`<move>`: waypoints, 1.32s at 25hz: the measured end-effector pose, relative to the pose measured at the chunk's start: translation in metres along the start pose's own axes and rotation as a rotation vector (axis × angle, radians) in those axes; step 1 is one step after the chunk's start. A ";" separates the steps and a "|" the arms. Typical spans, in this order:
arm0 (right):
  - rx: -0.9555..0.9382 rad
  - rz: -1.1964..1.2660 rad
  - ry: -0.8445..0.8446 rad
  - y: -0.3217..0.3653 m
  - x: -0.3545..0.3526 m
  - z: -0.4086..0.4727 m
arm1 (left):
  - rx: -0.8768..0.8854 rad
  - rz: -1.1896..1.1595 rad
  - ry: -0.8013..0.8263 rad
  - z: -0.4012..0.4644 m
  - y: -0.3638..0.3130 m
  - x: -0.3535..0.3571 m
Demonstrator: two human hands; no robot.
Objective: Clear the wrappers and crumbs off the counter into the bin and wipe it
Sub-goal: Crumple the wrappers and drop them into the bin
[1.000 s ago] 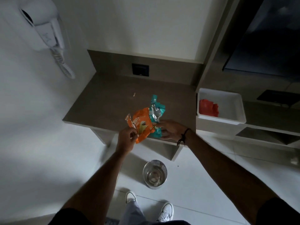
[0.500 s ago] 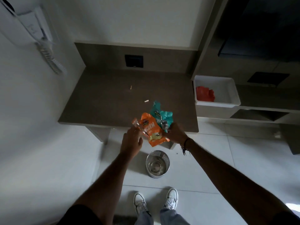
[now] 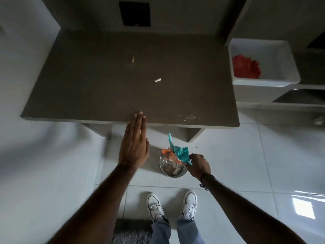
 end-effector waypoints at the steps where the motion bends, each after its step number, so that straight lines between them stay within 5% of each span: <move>1: 0.014 -0.028 0.024 -0.012 0.023 0.011 | 0.001 0.016 -0.041 -0.001 0.001 0.009; 7: -0.069 -0.240 0.103 -0.059 0.125 0.092 | -0.108 0.131 -0.277 0.011 -0.007 0.054; 12: -0.123 -0.327 0.141 -0.064 0.135 0.108 | -0.150 0.125 -0.322 0.017 -0.009 0.061; 15: -0.125 -0.279 0.108 -0.055 0.101 0.076 | -0.115 0.078 -0.236 0.012 -0.010 0.044; 23: -0.344 -0.186 -0.088 0.012 -0.054 -0.033 | -0.107 0.060 0.297 0.000 -0.021 -0.054; 29: -0.600 -0.145 -0.366 0.097 -0.170 -0.044 | -0.198 -0.077 0.180 0.024 -0.019 -0.124; 33: -0.597 -0.115 -0.328 0.152 -0.202 -0.012 | -0.218 -0.117 0.196 0.070 0.003 -0.134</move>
Point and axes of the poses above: each hand's wrist, its own z-axis towards the middle knuckle, its own x-axis out of the palm, y = z × x, the point moved 2 cm from there along z, towards the middle knuckle, and after that the axes turned 3 degrees about z, right-handed, at the moved point
